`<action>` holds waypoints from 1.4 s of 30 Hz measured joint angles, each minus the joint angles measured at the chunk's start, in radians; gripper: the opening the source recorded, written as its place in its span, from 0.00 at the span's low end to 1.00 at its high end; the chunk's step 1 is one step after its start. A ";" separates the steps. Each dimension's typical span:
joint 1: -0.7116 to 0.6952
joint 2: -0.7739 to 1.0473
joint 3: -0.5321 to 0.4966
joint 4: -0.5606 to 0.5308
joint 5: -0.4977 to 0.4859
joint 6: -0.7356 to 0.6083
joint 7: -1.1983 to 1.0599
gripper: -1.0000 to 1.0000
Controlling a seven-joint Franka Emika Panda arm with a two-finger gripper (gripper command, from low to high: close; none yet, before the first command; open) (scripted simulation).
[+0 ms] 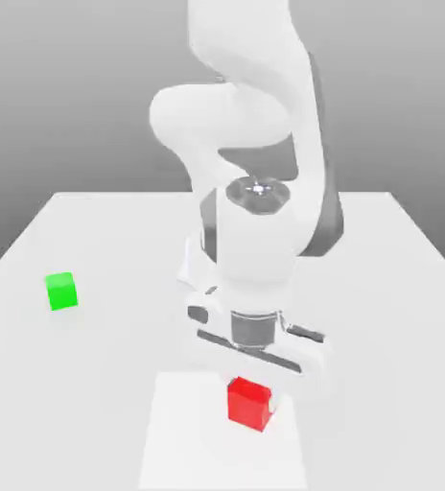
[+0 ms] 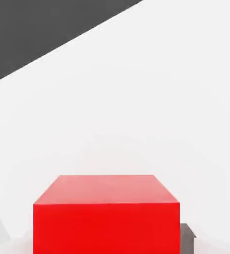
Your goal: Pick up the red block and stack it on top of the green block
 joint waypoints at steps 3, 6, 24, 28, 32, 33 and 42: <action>-0.079 -0.089 -0.034 -0.020 -0.003 -0.067 -0.010 0.00; -0.198 -0.160 -0.106 -0.043 -0.040 -0.106 -0.012 0.00; -0.888 -0.425 -0.550 -0.223 -0.310 -0.187 0.015 0.00; -0.859 -0.397 -0.601 -0.226 -0.248 -0.167 -0.033 0.00; -0.798 -0.344 -0.637 -0.222 -0.163 -0.126 -0.090 0.00; -0.783 -0.329 -0.646 -0.221 -0.143 -0.113 -0.104 0.00; -0.686 -0.165 -0.701 -0.223 0.027 0.054 -0.220 0.00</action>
